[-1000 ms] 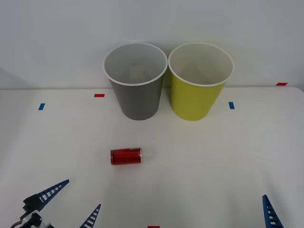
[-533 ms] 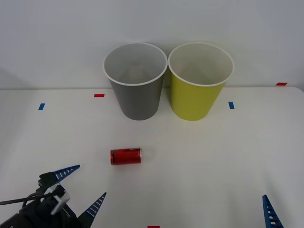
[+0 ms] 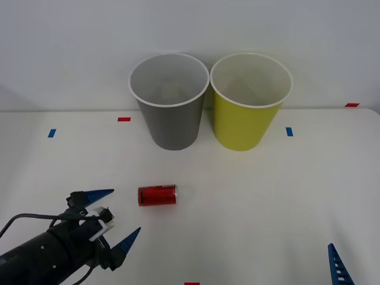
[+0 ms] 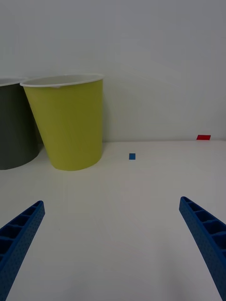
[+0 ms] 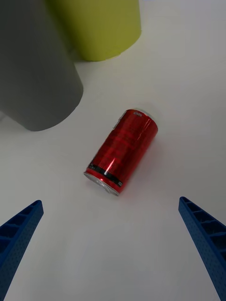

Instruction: Put cans in the gray bin and PET bottles in the light green bin.

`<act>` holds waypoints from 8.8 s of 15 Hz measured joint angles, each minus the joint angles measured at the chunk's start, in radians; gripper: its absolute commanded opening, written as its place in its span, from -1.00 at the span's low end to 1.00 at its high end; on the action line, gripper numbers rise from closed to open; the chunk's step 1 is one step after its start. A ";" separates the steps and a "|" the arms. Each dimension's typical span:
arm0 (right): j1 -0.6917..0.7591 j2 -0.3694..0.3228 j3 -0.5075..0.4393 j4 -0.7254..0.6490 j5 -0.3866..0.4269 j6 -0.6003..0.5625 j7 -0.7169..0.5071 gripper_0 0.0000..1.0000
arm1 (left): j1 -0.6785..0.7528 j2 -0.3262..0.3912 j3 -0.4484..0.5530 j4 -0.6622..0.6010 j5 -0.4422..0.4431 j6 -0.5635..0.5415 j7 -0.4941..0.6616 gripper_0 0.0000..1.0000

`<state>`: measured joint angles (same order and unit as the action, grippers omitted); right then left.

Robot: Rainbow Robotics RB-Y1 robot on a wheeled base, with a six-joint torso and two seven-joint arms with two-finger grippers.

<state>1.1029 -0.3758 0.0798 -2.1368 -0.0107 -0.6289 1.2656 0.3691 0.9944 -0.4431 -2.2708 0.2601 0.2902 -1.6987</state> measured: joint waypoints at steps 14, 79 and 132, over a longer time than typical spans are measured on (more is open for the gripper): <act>0.000 0.000 0.000 0.000 0.000 0.000 0.000 1.00 | -0.296 0.054 -0.115 -0.058 0.052 0.354 -0.025 1.00; 0.000 0.000 0.000 0.000 0.000 0.000 0.000 1.00 | -0.765 -0.399 -0.236 0.340 0.275 0.876 -0.721 0.78; 0.000 0.000 0.000 0.000 0.000 0.000 0.000 1.00 | -0.618 -0.504 0.844 -0.159 1.026 0.938 -0.377 -1.00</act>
<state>1.1029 -0.3758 0.0798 -2.1368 -0.0107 -0.6289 1.2656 -0.2488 0.4901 0.4005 -2.4295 1.2863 1.2284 -2.0761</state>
